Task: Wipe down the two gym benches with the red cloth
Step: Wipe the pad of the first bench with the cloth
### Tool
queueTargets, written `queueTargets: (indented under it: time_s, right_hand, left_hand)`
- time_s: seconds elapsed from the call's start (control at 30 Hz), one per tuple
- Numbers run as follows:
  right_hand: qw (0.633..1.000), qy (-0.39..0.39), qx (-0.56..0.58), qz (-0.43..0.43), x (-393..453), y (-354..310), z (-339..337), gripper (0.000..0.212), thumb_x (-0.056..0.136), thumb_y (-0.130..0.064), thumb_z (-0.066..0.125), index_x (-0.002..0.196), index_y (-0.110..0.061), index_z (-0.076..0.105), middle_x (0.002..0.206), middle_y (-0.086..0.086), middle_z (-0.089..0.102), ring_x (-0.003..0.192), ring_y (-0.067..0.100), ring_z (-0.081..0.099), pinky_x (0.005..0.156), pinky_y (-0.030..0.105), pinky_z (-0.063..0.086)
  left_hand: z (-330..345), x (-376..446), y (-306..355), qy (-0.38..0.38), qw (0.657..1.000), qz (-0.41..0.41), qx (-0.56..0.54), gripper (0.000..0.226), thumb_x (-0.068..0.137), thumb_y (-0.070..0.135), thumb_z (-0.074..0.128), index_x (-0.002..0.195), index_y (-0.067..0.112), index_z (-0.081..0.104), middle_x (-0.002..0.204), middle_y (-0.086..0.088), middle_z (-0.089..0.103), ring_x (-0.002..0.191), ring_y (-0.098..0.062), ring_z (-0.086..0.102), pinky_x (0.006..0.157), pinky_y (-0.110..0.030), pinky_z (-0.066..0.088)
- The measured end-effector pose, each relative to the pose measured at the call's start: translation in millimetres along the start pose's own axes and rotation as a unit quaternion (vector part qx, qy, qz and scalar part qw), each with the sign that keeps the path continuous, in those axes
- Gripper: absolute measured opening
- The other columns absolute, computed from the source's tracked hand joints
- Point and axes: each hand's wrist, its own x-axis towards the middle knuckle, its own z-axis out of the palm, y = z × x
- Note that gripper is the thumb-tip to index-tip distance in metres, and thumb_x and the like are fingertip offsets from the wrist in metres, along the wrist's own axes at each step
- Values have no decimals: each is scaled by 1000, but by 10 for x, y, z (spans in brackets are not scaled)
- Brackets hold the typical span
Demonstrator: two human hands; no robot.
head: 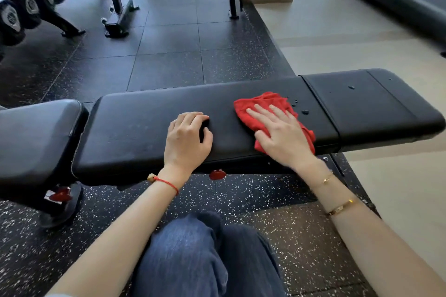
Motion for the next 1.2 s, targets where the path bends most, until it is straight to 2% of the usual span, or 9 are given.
queueTargets:
  time_s: [0.1,0.17,0.33,0.47,0.67,0.8,0.9,1.07,1.2]
  right_hand:
    - [995,7,-13,101,304,278,-70,52,95,-37,42,147,-40,35,158,-13,29,147,21,22,119,43,14]
    - [993,-3,-12,120,503,249,-68,52,96,-36,41,148,-39,34,159,-12,27,147,22,20,120,44,12]
    - [1000,-29,-3,5,415,-140,8,54,95,-36,42,148,-42,31,159,-15,25,148,19,18,120,43,9]
    - [997,-34,13,-67,-49,-77,-55,59,89,-40,38,147,-45,31,157,-20,26,148,14,18,121,42,12]
    - [997,3,-16,82,111,525,-129,53,95,-38,42,147,-43,33,158,-16,27,148,18,20,120,42,12]
    - [989,-5,-14,146,560,500,-95,53,96,-38,38,148,-42,32,159,-14,24,148,22,17,120,46,8]
    - [994,-17,-16,103,665,218,-48,53,96,-38,39,148,-41,31,160,-12,24,148,23,17,119,45,8]
    - [996,-49,-5,-70,133,-22,-46,58,92,-39,40,148,-45,28,158,-18,24,149,16,17,121,42,11]
    - [999,-22,2,-32,-19,320,-134,59,88,-41,36,147,-45,32,156,-19,28,147,15,22,120,41,14]
  left_hand:
    - [7,-9,7,-1,1000,7,12,28,88,17,59,114,12,69,119,-3,69,115,-24,59,101,-39,44]
    - [15,-13,11,0,1000,8,19,28,88,17,59,114,11,69,119,-3,69,114,-24,59,101,-39,44]
    - [18,-7,4,6,1000,3,13,28,88,16,60,114,12,70,119,-3,69,115,-24,60,101,-39,44]
    - [28,-9,-13,13,1000,11,10,28,87,15,61,113,12,71,119,-2,70,114,-24,61,101,-39,45]
    - [65,-19,-12,17,999,13,25,29,87,17,59,113,11,70,119,-3,69,114,-24,61,101,-40,45]
    - [75,-24,11,25,999,13,30,29,86,19,57,111,11,70,117,-4,70,112,-26,61,99,-40,45]
    - [67,-22,23,29,999,12,27,30,86,21,55,110,11,70,116,-4,70,111,-26,62,98,-41,45]
    - [65,-20,-8,28,1000,5,12,28,86,16,59,111,12,71,118,-2,70,113,-24,62,100,-40,46]
    - [72,-25,-12,24,1000,11,15,30,86,17,59,113,11,71,119,-3,70,113,-24,62,101,-40,46]
